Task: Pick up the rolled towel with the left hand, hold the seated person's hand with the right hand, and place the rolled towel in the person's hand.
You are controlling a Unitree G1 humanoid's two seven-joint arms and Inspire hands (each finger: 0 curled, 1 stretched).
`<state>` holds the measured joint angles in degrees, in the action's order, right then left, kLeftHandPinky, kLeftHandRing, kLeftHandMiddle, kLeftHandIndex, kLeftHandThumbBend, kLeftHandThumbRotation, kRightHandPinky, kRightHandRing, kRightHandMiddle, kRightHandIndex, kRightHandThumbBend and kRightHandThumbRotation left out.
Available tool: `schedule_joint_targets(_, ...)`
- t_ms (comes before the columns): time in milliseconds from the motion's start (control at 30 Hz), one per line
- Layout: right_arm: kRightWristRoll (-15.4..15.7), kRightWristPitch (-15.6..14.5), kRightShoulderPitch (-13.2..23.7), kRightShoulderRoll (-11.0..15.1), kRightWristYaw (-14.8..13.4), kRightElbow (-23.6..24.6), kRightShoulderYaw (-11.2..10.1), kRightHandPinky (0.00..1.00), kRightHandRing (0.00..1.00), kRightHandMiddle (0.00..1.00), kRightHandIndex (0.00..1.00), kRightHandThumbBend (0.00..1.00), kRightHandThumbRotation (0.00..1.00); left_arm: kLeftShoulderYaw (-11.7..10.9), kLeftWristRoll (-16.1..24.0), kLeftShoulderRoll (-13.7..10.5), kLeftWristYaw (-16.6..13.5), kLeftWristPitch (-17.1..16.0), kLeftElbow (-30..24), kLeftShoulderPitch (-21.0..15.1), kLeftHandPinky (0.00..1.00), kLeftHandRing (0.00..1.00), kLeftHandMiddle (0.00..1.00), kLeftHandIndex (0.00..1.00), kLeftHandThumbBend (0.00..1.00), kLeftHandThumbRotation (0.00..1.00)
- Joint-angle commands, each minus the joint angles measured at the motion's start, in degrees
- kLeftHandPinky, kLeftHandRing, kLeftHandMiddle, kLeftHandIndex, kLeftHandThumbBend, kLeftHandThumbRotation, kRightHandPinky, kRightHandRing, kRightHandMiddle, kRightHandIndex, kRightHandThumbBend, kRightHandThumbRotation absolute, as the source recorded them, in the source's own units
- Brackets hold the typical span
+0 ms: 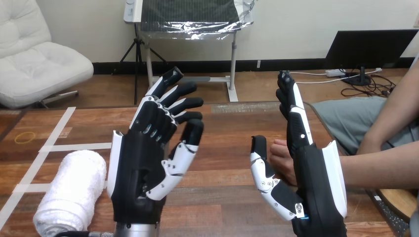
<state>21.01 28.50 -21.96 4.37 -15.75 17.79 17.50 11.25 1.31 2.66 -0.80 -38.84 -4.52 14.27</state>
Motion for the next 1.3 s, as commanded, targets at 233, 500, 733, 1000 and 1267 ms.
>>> schedule_joint_targets(233,-0.3,1.0,3.9,-2.7,-0.5,0.0,-0.8,1.0,1.0,1.0,1.0,0.0,0.0,-5.8,25.2,3.8,-15.9,6.4,-9.2,5.9,0.76,0.79,0.81,0.82,0.55,0.26)
schedule_joint_targets(500,-0.3,0.8,4.1,-2.6,-0.5,-0.2,-1.0,1.0,1.0,1.0,1.0,0.0,0.0,-8.8,39.3,3.3,-25.5,13.1,-12.4,5.4,0.8,0.84,0.85,0.85,0.66,0.22)
schedule_joint_targets(733,-0.4,0.2,4.3,-2.7,-0.4,-0.1,-1.1,1.0,1.0,1.0,1.0,0.0,0.0,-10.0,48.8,3.6,-30.1,22.8,-15.7,5.8,0.77,0.85,0.87,0.87,0.74,0.26)
schedule_joint_targets(1000,-0.3,-0.1,4.4,-2.5,-0.2,-0.2,-1.1,1.0,1.0,1.0,1.0,0.0,0.0,-9.7,55.6,2.5,-33.2,32.2,-17.0,4.9,0.71,0.84,0.88,0.88,0.79,0.32)
schedule_joint_targets(1267,0.0,0.0,4.8,-2.5,-0.2,-0.5,-1.3,1.0,1.0,1.0,1.0,0.0,0.0,-8.9,59.3,1.9,-33.2,40.7,-18.2,4.3,0.67,0.83,0.88,0.89,0.83,0.34)
